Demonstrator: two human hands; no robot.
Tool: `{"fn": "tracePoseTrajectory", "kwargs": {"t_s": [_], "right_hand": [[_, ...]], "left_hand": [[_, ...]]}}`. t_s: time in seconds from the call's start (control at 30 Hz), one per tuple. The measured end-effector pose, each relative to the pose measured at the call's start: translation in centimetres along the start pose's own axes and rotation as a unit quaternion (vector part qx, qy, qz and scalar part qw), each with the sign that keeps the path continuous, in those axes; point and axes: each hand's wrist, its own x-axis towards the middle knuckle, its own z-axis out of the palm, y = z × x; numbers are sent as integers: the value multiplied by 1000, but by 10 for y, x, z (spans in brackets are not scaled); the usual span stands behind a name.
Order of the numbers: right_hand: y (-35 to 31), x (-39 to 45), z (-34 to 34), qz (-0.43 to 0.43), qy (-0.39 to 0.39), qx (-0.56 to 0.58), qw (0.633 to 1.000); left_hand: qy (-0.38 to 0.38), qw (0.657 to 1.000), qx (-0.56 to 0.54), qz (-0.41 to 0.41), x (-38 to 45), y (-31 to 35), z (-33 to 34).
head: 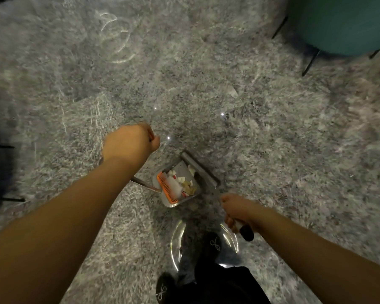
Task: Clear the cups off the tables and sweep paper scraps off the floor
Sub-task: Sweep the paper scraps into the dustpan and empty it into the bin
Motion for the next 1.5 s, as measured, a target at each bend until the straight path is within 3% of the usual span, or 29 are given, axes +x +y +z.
{"fn": "tracePoseTrajectory", "kwargs": {"t_s": [0.13,0.4,0.6,0.77,1.13,1.5], "right_hand": [[5,-15,15,48,-38,105,993],[9,-43,33,35,-46,137,989],[16,-75,81,-1,-16,171,985],[10,-102,122,-36,-23,203,978],[44,-140,178,-63,20,296,953],[128,-200,180,-97,67,398,910]], "left_hand": [[16,1000,-6,3,-9,-6,2],[22,998,-63,8,-44,-27,0],[24,991,-114,-72,-97,-71,1],[67,975,-169,-126,-132,-118,-15],[105,977,-178,-49,-179,-161,-50],[72,978,-166,103,-209,-77,-71]]}}
